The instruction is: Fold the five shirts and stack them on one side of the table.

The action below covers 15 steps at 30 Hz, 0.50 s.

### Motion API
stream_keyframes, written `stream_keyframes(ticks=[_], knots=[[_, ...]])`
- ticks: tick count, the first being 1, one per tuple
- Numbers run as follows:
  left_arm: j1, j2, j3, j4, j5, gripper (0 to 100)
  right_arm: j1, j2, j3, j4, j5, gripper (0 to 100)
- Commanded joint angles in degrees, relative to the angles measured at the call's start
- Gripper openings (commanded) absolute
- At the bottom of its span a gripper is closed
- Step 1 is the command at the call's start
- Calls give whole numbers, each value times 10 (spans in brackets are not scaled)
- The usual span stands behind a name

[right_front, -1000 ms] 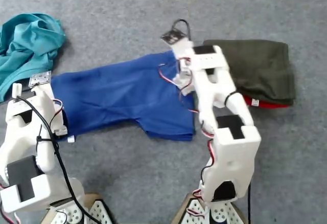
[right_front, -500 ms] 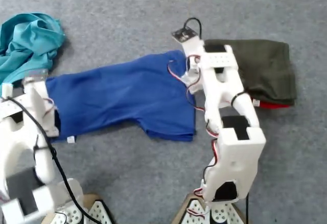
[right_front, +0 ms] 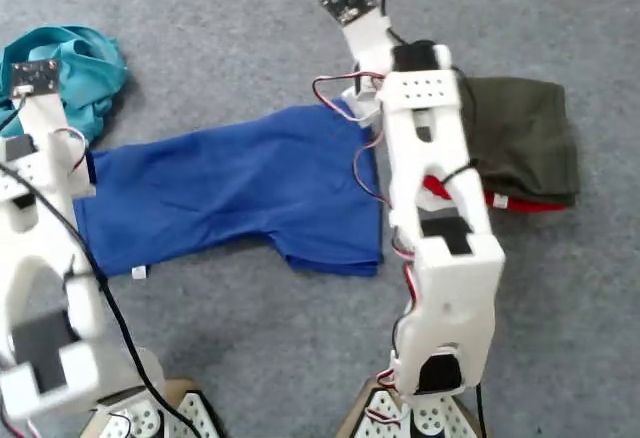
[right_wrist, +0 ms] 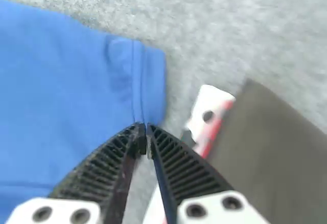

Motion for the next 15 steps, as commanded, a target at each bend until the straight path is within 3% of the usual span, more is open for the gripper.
stream_keyframes(ticks=[1,7,15], knots=[[4,98,-71,-62,11,29,-10,53,-62,-21,-4,15],[-13,250,-130,-67,-56,28,25,172,-146,-10,-4,15],[-34,246,-121,-66,-53,28,22,255,-288,102,-4,15]])
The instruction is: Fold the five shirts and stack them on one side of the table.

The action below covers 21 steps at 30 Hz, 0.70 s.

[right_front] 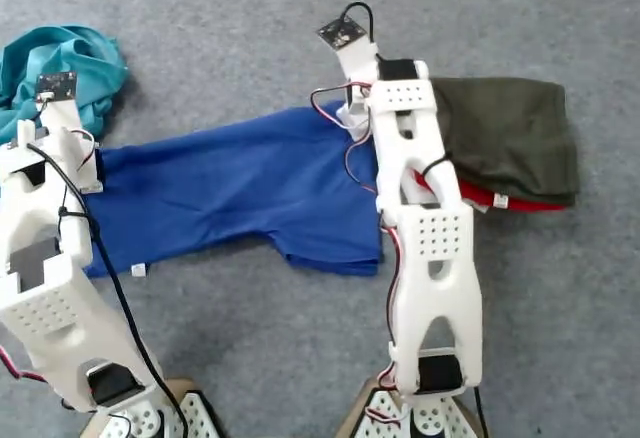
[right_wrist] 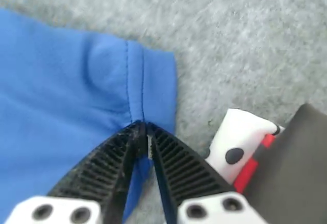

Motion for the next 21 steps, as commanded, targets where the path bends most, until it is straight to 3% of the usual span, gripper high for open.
stream_keyframes(ticks=[1,11,14,21], knots=[[-18,-19,-4,-1,-7,28,3,9,-81,64,-2,15],[6,-203,-7,71,-3,29,-1,11,-357,220,-3,15],[26,-210,-7,49,-3,29,-6,15,-393,203,-3,15],[26,-112,-16,-55,8,29,-22,94,-327,108,-3,15]])
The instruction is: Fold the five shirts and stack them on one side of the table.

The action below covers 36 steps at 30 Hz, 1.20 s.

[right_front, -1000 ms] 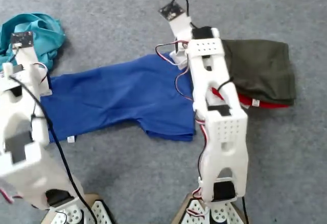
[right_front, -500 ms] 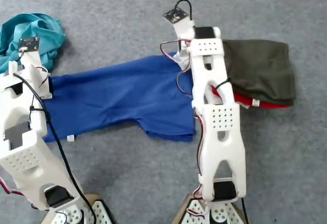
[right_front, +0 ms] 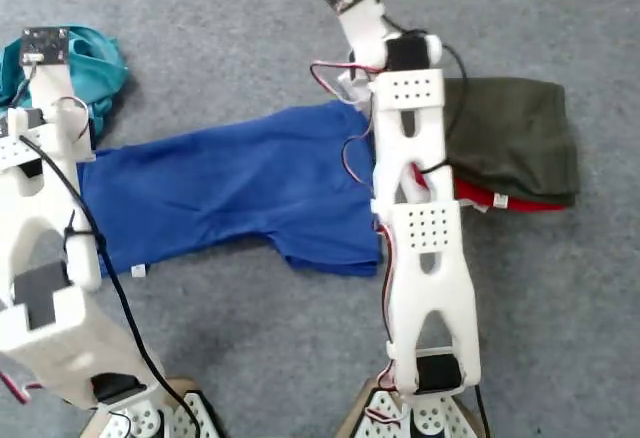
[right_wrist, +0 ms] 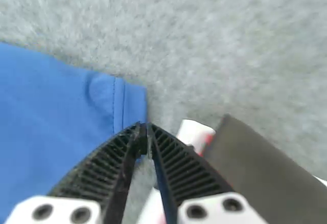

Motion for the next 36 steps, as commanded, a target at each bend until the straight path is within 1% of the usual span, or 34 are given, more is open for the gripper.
stream_keyframes(ticks=[1,5,9,13,19,25,28,31,34,36], knots=[[-12,46,-27,-41,8,29,-11,29,14,-40,-4,15],[-43,129,-83,-44,8,29,-9,82,7,-55,-4,15],[-68,206,-125,-44,4,29,2,105,-22,-54,-4,15],[-81,228,-133,-36,4,29,4,108,-35,-52,-4,15],[-81,176,-136,20,8,29,4,109,-36,-42,-4,15],[-80,89,-134,79,8,29,1,79,-109,17,-4,15],[-75,35,-122,108,8,29,-2,30,-105,62,-1,15],[-74,-23,-94,123,7,29,-2,-22,-106,111,-2,15],[-74,-87,-38,123,5,29,3,-78,-87,111,-4,15],[-75,-137,17,120,4,29,-4,-122,-49,112,-4,15]])
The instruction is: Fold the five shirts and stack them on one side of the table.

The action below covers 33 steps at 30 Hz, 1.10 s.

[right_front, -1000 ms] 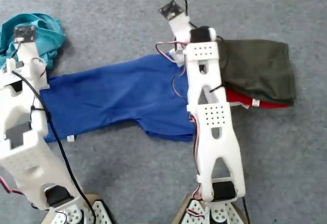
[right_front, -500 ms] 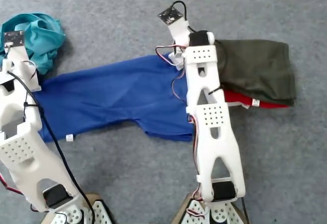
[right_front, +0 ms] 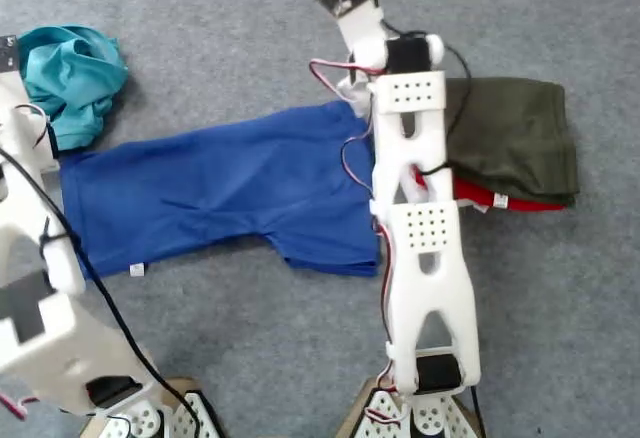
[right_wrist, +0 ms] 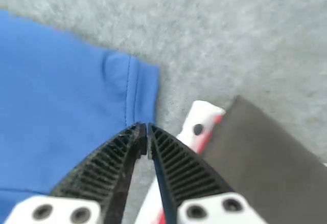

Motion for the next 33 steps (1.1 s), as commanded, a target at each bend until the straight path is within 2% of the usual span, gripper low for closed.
stream_keyframes(ticks=[1,6,17,24,26,30,33], knots=[[0,-112,78,-3,4,29,-7,-115,53,8,-4,15],[-3,-183,190,-47,4,29,-40,-278,284,5,10,15],[-3,-183,298,-166,3,29,-91,-604,727,-3,235,15],[2,-166,346,-245,4,30,-141,-788,1025,-98,308,21],[6,-146,352,-264,4,30,-156,-840,1110,-137,309,57],[7,-89,338,-283,4,30,-191,-920,1251,-200,309,191],[8,-50,297,-286,4,30,-203,-940,1336,-260,307,221]])
